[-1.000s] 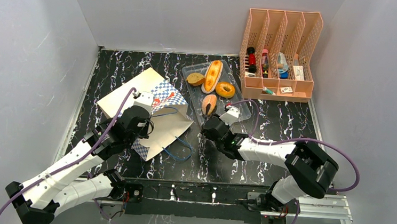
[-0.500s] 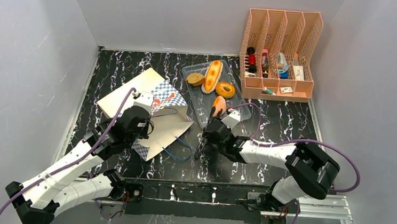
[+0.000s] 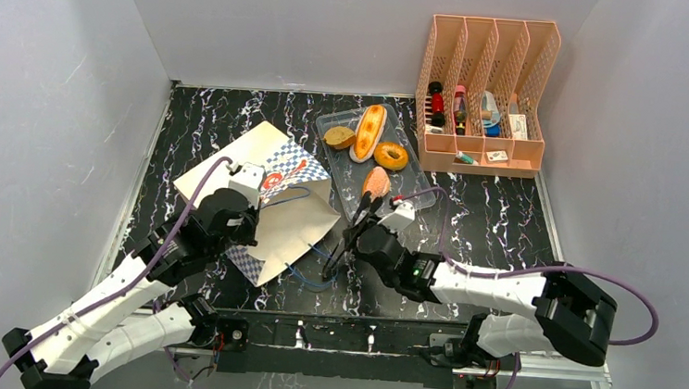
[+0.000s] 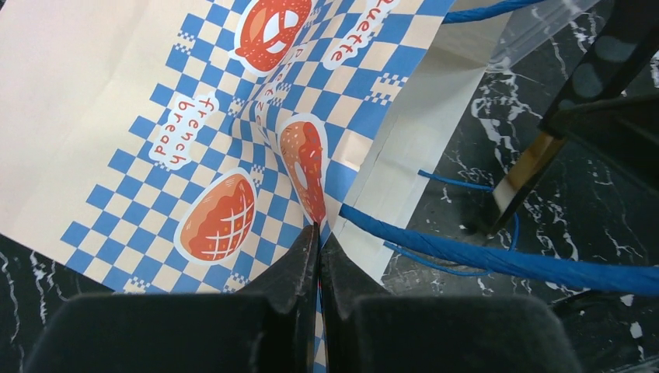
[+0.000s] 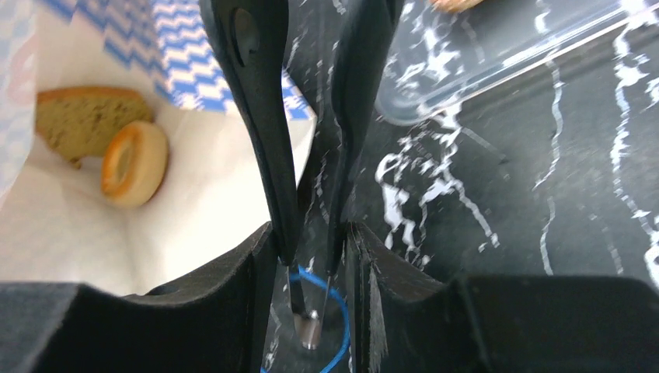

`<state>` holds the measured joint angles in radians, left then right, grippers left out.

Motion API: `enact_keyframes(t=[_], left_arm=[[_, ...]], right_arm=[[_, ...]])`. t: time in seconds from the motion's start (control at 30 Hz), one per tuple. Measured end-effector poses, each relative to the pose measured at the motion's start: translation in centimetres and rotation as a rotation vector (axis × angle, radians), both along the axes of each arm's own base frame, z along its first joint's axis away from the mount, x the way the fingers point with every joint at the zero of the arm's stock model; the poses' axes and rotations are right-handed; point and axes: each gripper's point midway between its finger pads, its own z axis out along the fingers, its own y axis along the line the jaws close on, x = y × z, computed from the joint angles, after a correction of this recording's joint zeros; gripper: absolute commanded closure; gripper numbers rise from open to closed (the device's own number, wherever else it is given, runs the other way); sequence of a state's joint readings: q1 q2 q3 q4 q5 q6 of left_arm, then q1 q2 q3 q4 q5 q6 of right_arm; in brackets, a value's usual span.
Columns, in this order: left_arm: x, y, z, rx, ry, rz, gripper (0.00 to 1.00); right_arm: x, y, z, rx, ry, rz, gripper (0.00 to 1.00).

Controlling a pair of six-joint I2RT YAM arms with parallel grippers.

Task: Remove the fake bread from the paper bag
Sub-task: Place the clamp on the paper bag.

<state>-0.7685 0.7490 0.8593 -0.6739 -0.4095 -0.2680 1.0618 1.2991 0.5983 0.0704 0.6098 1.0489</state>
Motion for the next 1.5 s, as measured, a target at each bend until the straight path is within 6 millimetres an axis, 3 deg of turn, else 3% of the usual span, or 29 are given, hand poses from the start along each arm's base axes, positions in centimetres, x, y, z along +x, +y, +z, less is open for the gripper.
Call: enact_keyframes(t=[0.37,0.53,0.73,1.0,1.13,1.33,1.5], left_arm=[[-0.6,-2.5,0.6,-0.095,0.000,-0.121,1.00],[-0.5,-3.2,0.2,-0.103,0.006,-0.147,1.00],[-0.7,-3.7,-0.5,-0.105,0.023,-0.176,1.00],[-1.0,-3.9,-0.3,-0.110,0.016,-0.206,1.00],[-1.0,-3.9,-0.4,-0.096,0.014,-0.223,1.00],[-1.4,-3.5,-0.7,-0.104,-0.007,-0.232,1.00],[-1.7,-3.3,-0.2,-0.120,-0.028,-0.234,1.00]], right_arm=[[-7.6,3.3,1.8,0.049,-0.051,0.138,0.67],[-9.8,4.4,1.0,0.010,-0.059,0.182,0.67],[-9.8,7.3,0.0,-0.094,-0.081,0.195,0.66],[-8.0,11.6,-0.7,-0.228,-0.132,0.227,0.67],[-8.1,11.5,-2.6,-0.301,-0.109,0.273,0.67],[-10.2,10.9,-4.5,-0.351,-0.073,0.352,0.67],[-11.9,11.0,-4.7,-0.382,-0.087,0.389,0.66]])
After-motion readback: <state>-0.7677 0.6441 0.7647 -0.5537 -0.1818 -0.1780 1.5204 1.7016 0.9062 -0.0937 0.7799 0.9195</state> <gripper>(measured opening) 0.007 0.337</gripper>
